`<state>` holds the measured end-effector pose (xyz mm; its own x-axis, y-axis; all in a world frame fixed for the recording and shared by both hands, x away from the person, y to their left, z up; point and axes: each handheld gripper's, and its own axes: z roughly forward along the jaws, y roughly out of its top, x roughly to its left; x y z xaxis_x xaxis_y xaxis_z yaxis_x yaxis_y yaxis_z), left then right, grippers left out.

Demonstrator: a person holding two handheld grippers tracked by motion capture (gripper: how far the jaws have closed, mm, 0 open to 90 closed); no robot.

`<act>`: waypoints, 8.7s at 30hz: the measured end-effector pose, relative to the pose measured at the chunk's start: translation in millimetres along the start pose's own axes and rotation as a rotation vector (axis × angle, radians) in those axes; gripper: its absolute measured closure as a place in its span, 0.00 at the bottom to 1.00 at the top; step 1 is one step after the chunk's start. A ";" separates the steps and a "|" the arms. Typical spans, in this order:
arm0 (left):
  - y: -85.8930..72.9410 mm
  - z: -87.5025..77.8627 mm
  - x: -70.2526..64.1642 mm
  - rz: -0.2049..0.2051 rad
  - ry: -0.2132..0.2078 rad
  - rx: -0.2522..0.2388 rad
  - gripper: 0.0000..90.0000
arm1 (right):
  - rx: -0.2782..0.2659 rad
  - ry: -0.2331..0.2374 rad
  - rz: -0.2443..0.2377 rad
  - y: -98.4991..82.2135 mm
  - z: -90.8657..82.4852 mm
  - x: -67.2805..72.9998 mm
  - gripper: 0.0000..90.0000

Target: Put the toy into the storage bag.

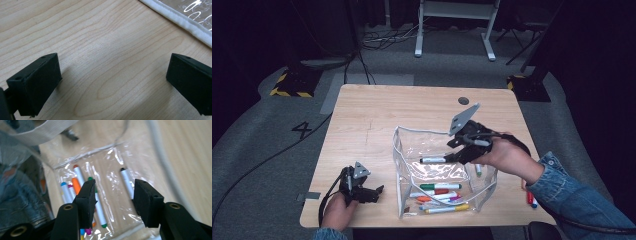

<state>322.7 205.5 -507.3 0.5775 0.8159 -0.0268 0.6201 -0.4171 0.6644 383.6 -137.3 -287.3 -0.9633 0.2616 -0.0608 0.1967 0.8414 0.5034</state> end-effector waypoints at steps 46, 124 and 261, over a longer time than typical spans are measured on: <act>-1.1 -0.8 0.0 -0.001 0.009 -0.002 0.00 | 0.086 -0.186 0.613 -173.4 93.0 -161.3 0.59; -1.1 -0.8 0.1 0.000 0.011 -0.003 0.00 | -0.070 -0.014 0.003 -38.4 -74.8 18.8 0.85; -1.1 -0.8 0.0 -0.001 0.009 -0.002 0.00 | 0.179 -0.118 0.462 -157.9 103.0 -114.5 0.86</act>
<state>321.6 206.3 -507.4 0.5720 0.8200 -0.0209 0.6200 -0.4155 0.6656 481.7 -251.4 -448.6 -0.7433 0.6682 0.0312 0.6352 0.6904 0.3462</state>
